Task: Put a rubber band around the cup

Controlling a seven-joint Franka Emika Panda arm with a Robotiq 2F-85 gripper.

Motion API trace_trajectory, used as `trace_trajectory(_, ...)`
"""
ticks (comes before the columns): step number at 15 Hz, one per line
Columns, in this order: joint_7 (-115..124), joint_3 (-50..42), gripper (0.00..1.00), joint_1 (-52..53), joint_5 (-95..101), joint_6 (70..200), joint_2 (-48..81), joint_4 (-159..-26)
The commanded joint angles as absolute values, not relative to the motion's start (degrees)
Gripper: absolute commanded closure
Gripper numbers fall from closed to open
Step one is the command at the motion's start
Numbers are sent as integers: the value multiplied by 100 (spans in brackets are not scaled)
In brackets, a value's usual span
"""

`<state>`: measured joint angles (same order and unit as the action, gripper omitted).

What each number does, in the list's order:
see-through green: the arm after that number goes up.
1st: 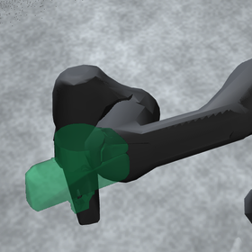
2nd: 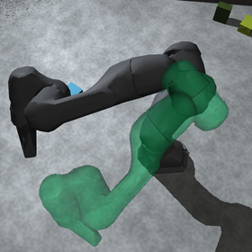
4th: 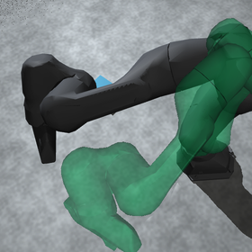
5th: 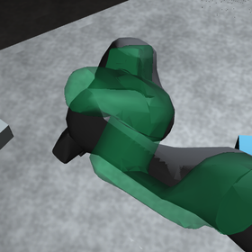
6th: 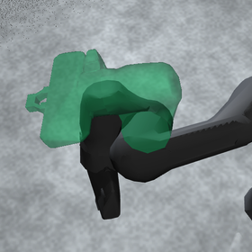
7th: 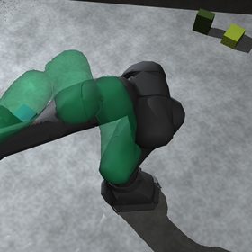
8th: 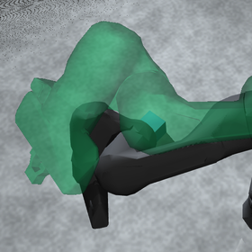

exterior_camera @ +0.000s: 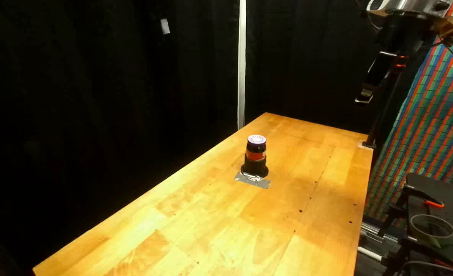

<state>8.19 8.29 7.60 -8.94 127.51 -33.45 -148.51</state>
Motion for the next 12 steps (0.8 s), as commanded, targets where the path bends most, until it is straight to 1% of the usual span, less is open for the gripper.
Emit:
trace_trajectory(1, 825, 816, 0, 771, -883, 12736, -3343, -14827)
trace_trajectory(5, 825, 816, 0, 771, -884, 12736, -3362, -14811)
trace_trajectory(8, 972, 995, 0, 623, -487, 12268, -2129, -13582)
trace_trajectory(12, 1424, 1161, 0, 451, 227, 11772, -1056, -12465)
